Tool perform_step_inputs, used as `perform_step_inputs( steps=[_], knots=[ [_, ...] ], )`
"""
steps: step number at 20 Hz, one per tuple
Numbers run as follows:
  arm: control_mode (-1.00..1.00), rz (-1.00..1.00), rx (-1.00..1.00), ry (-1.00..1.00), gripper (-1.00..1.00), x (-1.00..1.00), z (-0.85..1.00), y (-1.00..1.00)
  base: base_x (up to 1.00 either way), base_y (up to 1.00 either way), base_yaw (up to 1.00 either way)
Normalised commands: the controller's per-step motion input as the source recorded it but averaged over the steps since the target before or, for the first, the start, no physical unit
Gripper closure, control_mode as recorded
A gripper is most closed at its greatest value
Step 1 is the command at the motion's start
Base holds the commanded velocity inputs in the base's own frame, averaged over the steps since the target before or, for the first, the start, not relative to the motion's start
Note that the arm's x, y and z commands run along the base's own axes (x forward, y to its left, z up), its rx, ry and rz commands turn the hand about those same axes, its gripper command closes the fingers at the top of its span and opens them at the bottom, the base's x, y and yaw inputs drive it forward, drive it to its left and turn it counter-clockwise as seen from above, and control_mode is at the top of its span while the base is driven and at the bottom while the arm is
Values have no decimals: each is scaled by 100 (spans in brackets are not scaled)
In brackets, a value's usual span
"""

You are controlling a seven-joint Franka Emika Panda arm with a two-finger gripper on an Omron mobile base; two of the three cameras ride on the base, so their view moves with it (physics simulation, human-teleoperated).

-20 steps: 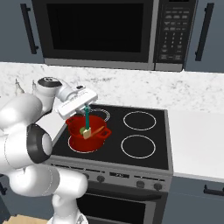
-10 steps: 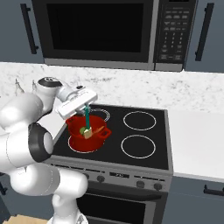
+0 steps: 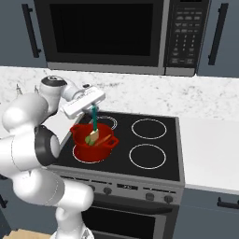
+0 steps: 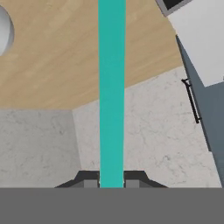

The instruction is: Put the lime and carrot in the pot. Retrieve the spatula and lightly stir the vegetables in the pot.

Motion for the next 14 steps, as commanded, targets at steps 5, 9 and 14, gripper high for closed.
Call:
perform_step_inputs(
  steps=[5,9,14],
  knots=[
    [-100,0,0,0,100,27,-62,0,0,0,0],
    [-100,0,0,0,100,26,-40,0,0,0,0],
    [-100,0,-1,-1,100,13,-31,0,0,0,0]
  ],
)
